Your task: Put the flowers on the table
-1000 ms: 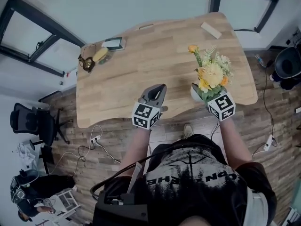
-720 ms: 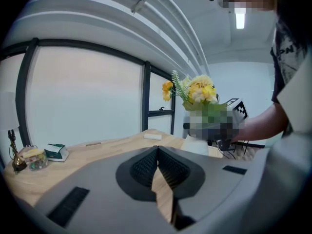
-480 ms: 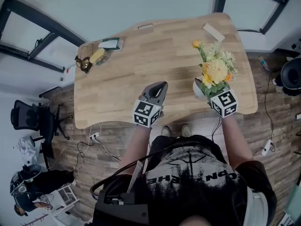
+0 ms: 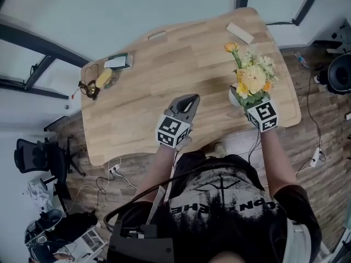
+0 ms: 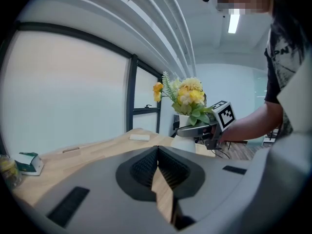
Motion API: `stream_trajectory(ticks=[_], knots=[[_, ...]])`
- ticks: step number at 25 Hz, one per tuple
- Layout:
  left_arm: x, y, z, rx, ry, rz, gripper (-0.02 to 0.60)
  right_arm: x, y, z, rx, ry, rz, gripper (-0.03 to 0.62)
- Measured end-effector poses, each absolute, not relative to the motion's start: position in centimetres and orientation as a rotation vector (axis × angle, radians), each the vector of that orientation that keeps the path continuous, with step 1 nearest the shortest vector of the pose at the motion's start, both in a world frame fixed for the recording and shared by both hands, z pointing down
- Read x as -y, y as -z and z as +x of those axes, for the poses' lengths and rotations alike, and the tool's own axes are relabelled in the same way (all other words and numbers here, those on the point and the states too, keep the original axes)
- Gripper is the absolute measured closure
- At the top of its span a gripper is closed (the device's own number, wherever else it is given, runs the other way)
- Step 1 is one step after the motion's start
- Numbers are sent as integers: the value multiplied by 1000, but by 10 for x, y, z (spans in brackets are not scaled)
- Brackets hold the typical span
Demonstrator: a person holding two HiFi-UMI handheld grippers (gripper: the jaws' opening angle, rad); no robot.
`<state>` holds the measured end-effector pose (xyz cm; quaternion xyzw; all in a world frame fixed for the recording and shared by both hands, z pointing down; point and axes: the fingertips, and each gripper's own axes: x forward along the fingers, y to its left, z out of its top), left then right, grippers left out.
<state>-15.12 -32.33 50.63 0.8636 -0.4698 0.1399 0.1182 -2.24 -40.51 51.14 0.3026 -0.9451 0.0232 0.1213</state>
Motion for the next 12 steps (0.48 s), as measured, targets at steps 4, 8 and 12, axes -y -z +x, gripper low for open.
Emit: stream_trajectory(ticks=[4, 8, 12], knots=[[338, -513, -143, 1277, -430, 2567, 568, 423, -521, -13, 2738, -73, 977, 341], [350, -518, -135, 1187, -463, 2607, 568, 436, -529, -16, 2727, -34, 1001, 341], [364, -525, -129, 1111, -465, 2620, 568, 449, -541, -24, 2725, -43, 1030, 341]])
